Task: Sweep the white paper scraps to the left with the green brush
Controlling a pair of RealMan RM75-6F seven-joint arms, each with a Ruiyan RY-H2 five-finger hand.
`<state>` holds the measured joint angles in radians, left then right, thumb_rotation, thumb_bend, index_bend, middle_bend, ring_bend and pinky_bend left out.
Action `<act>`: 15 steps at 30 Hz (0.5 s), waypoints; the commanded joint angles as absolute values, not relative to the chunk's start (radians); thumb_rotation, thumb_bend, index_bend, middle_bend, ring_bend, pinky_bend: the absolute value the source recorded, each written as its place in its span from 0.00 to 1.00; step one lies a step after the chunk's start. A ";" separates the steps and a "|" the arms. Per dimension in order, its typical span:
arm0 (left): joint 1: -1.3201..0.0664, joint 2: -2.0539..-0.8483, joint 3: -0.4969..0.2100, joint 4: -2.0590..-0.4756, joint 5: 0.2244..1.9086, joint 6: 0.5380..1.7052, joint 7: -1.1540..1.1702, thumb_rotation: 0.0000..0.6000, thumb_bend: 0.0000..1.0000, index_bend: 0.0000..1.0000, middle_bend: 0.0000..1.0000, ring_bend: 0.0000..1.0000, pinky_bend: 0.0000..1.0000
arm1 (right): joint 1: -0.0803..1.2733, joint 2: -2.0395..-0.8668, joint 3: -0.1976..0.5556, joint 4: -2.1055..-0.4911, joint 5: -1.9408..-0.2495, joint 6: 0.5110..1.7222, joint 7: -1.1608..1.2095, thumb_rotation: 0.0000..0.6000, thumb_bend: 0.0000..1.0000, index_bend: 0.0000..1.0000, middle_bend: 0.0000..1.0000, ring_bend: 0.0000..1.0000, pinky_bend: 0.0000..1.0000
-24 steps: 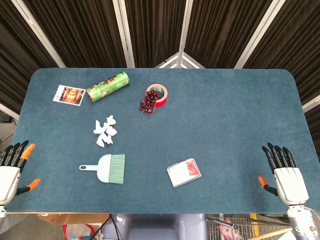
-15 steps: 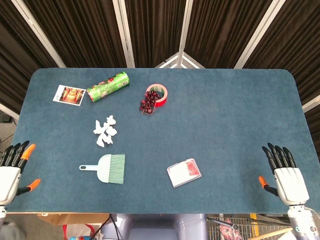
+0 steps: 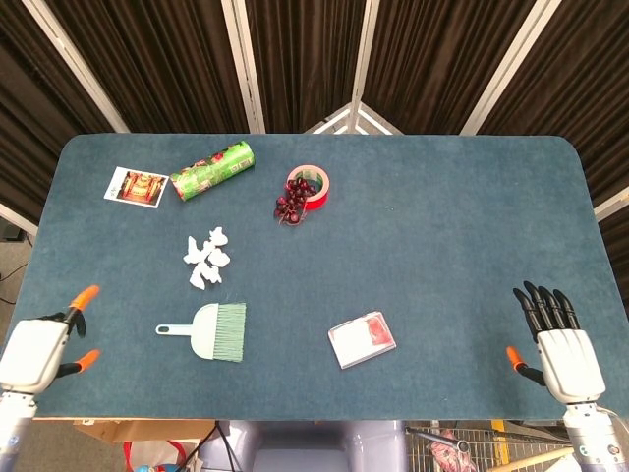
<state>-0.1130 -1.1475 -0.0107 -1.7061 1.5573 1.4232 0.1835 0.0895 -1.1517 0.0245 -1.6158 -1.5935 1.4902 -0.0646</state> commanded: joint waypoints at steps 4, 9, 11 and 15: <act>-0.214 -1.212 -0.071 -1.803 1.381 1.259 0.381 1.00 0.25 0.46 1.00 1.00 1.00 | 0.090 -1.149 0.025 -1.617 -1.594 1.490 -0.057 1.00 0.32 0.00 0.00 0.00 0.00; -0.267 -1.278 -0.096 -1.817 1.235 1.183 0.521 1.00 0.26 0.47 1.00 1.00 1.00 | 0.090 -1.147 0.024 -1.619 -1.592 1.489 -0.049 1.00 0.32 0.00 0.00 0.00 0.00; -0.286 -1.305 -0.103 -1.816 1.182 1.170 0.575 1.00 0.28 0.47 1.00 1.00 1.00 | 0.090 -1.146 0.024 -1.620 -1.592 1.489 -0.045 1.00 0.32 0.00 0.00 0.00 0.00; -0.314 -1.352 -0.112 -1.804 1.100 1.157 0.646 1.00 0.34 0.46 1.00 1.00 1.00 | 0.090 -1.145 0.024 -1.619 -1.593 1.489 -0.040 1.00 0.32 0.00 0.00 0.00 0.00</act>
<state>-0.2878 -1.3167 -0.0993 -1.8072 1.1450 1.1759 0.6089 0.0901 -1.1453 0.0242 -1.6191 -1.5925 1.4888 -0.0402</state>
